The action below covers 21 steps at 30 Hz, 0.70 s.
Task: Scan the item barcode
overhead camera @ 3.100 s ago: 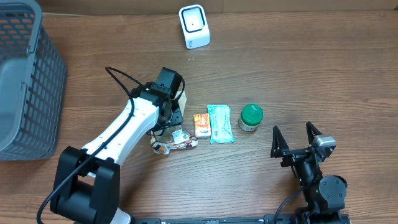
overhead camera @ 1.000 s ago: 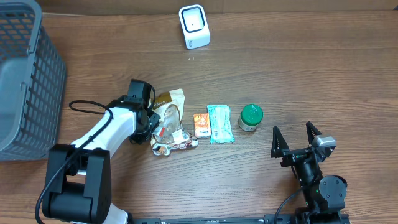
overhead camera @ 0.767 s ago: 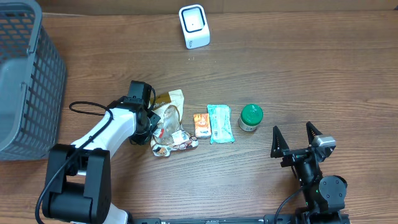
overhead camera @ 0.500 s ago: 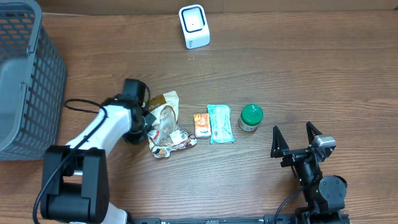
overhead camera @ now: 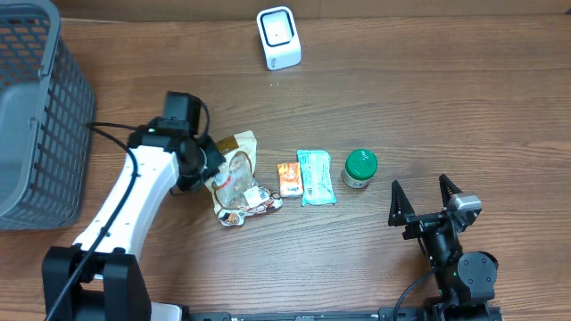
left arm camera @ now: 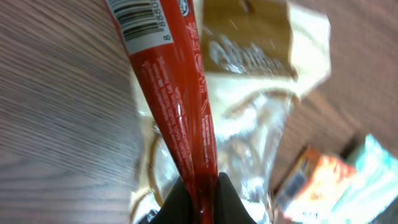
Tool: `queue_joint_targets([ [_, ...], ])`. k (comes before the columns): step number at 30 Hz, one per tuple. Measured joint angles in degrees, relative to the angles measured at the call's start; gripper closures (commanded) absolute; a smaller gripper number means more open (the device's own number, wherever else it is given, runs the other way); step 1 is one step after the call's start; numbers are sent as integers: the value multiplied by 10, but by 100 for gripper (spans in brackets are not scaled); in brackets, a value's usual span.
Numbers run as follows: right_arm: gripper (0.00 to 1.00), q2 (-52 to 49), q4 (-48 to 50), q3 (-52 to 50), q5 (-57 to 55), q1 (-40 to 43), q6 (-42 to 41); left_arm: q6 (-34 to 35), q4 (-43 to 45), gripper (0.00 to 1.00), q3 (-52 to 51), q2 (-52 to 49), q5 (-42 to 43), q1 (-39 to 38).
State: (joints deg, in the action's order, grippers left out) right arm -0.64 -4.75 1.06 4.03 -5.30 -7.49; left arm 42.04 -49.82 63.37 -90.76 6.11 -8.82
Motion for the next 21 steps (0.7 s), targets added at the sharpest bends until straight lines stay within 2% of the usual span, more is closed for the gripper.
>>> queue_joint_targets([
  [11, 0, 0, 0, 0, 0, 0, 0, -20, -2, 96, -34, -3, 17, -116],
  [17, 0, 0, 0, 0, 0, 0, 0, -30, 5, 96, -56, -3, -3, -135],
  [21, 0, 0, 0, 0, 0, 0, 0, -51, 48, 96, -88, -3, -10, -136],
])
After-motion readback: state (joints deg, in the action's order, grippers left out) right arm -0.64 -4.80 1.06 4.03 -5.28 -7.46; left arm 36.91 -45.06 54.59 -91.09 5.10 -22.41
